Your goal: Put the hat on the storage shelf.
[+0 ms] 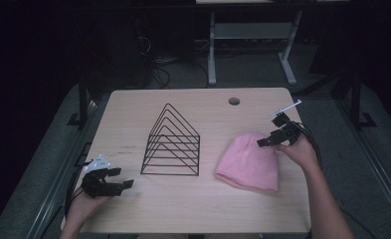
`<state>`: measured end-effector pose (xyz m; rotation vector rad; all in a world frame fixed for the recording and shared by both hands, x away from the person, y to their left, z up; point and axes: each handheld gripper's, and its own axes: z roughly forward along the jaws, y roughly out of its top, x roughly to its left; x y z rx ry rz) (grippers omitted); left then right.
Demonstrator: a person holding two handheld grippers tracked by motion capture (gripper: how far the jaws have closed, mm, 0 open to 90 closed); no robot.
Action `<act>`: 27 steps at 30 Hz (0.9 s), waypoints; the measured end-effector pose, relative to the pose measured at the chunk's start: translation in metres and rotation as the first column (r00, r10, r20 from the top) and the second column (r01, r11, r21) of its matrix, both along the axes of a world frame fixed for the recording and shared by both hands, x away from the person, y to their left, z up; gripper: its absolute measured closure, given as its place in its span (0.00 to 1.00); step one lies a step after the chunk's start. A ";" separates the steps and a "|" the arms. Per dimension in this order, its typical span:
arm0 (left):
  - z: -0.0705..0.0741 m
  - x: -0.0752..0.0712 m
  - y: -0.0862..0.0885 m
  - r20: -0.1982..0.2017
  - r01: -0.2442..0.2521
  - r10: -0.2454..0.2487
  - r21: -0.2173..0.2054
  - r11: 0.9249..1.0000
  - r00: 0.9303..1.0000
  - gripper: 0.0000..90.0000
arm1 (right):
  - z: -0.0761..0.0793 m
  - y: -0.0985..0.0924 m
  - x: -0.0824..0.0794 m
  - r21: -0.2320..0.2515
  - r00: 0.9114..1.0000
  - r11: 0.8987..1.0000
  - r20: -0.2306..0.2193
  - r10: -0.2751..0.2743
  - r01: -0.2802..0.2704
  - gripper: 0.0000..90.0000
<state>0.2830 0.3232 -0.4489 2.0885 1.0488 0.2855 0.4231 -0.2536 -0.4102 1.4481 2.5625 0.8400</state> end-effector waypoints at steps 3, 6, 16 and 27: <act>-0.001 0.001 0.000 -0.006 0.004 -0.004 0.004 1.000 1.000 0.27 | -0.005 0.001 0.008 -0.024 0.999 1.000 -0.030 -0.014 0.014 0.25; -0.002 0.000 -0.001 -0.008 0.002 -0.002 0.001 1.000 1.000 0.27 | -0.009 0.000 0.017 -0.033 0.999 0.999 -0.035 -0.036 0.035 0.28; -0.003 0.000 0.003 -0.010 -0.011 0.011 -0.006 1.000 1.000 0.27 | -0.026 0.003 0.027 -0.056 0.994 0.998 -0.110 -0.017 0.011 0.52; -0.004 0.000 0.001 -0.017 -0.003 0.003 0.008 1.000 1.000 0.27 | -0.033 0.002 0.026 0.015 0.988 1.000 -0.151 -0.014 0.016 0.76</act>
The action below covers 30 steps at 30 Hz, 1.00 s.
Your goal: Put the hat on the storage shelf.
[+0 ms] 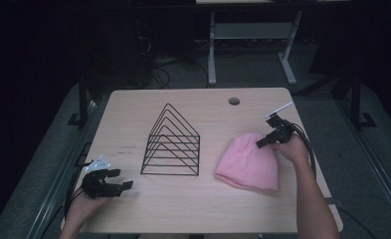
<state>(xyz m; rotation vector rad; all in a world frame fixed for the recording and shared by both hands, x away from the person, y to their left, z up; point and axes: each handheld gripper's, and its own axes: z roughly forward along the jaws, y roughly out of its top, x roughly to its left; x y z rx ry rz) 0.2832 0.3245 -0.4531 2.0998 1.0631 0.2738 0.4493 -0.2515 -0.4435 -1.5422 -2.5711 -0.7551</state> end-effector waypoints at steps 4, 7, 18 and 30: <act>0.000 0.000 0.000 -0.002 0.000 0.000 -0.002 1.000 1.000 0.27 | -0.001 -0.003 -0.002 0.030 1.000 0.999 0.000 -0.021 0.021 0.80; 0.000 0.000 -0.002 -0.004 0.012 -0.012 0.009 1.000 1.000 0.27 | -0.001 -0.006 -0.003 0.055 0.999 0.998 0.001 -0.038 0.038 0.84; 0.001 -0.001 -0.002 -0.020 0.020 -0.020 0.011 1.000 1.000 0.27 | 0.016 -0.019 -0.012 0.152 0.997 0.987 0.053 -0.050 0.041 0.88; 0.013 -0.003 -0.012 -0.047 0.074 -0.074 0.000 0.997 0.996 0.27 | 0.058 -0.020 -0.029 0.235 0.988 0.972 0.155 -0.008 -0.029 0.88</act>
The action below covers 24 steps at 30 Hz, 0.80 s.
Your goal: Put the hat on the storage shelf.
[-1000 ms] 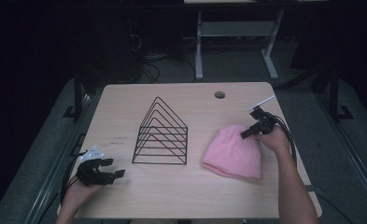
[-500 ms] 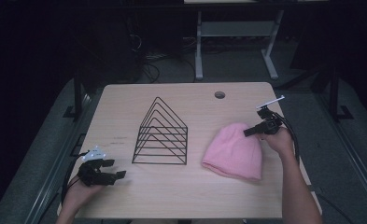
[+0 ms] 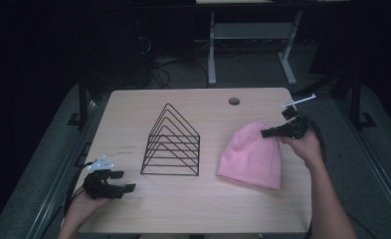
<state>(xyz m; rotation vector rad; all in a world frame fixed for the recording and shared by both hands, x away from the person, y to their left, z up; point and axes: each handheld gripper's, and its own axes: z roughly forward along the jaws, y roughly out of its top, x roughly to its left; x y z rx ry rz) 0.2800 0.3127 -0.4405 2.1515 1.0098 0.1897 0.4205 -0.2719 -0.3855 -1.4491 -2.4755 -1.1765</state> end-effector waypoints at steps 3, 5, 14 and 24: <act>0.005 0.000 -0.003 0.004 0.013 -0.013 -0.014 1.000 1.000 0.27 | 0.010 0.000 -0.005 0.017 1.000 1.000 0.022 0.010 -0.010 0.88; 0.009 0.002 -0.003 0.011 0.027 -0.027 -0.020 0.999 1.000 0.27 | 0.019 0.000 -0.007 0.016 0.999 1.000 0.033 0.018 -0.019 0.88; 0.029 0.008 0.012 0.018 0.026 -0.025 -0.040 0.999 1.000 0.27 | 0.066 -0.001 -0.011 -0.008 0.994 0.999 0.099 0.037 -0.036 0.88; 0.050 0.017 0.010 0.024 0.065 -0.064 -0.053 0.996 0.998 0.27 | 0.105 0.007 -0.014 -0.029 0.985 0.998 0.162 0.057 -0.053 0.88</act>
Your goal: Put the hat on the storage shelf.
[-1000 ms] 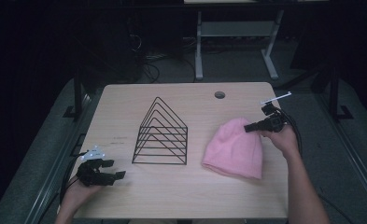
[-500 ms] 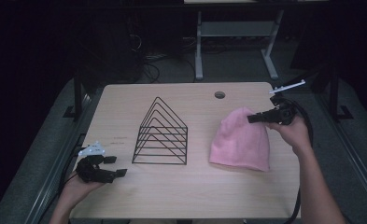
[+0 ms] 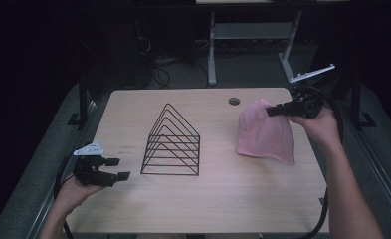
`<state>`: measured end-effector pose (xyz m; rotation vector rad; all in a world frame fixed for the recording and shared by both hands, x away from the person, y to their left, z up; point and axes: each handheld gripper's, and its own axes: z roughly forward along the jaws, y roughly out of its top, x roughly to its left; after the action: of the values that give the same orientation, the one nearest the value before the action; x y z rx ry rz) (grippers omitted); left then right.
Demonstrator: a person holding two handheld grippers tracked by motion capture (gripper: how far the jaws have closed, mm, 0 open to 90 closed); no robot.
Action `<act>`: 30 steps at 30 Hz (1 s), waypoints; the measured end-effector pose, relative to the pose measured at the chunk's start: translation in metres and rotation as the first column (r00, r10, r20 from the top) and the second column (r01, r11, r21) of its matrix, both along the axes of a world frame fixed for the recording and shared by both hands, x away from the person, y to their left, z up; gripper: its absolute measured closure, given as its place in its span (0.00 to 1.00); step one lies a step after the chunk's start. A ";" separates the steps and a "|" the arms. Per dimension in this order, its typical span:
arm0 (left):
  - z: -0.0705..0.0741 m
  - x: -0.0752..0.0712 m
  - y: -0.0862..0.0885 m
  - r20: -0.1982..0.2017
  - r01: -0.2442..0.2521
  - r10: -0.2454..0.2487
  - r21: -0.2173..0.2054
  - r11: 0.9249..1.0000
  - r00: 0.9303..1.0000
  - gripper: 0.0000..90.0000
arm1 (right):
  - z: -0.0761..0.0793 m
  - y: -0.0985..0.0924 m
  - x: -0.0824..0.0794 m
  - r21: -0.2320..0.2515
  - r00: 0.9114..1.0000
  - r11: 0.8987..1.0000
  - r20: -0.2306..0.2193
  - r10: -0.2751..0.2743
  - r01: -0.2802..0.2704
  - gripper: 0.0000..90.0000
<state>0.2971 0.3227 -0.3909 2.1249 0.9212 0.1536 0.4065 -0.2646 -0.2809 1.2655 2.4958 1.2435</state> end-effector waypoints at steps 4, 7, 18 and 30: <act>0.014 0.004 -0.004 0.009 0.018 -0.018 0.013 1.000 1.000 0.25 | 0.018 0.005 0.000 0.006 0.999 1.000 0.032 0.018 -0.018 0.88; 0.020 0.006 -0.005 0.018 0.029 -0.030 0.026 0.999 0.999 0.25 | 0.025 0.006 0.000 0.006 0.999 1.000 0.045 0.024 -0.024 0.88; 0.047 0.015 -0.016 0.028 0.083 -0.084 0.041 0.996 0.996 0.25 | 0.060 0.022 -0.004 0.028 0.991 0.997 0.110 0.070 -0.073 0.88; 0.071 0.026 -0.022 0.037 0.123 -0.123 0.019 0.992 0.992 0.25 | 0.096 0.054 -0.006 0.049 0.975 0.986 0.161 0.151 -0.160 0.88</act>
<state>0.3236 0.3003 -0.3202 2.1796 0.7669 0.1393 0.4006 -0.2105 -0.1851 0.9565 2.5010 1.4040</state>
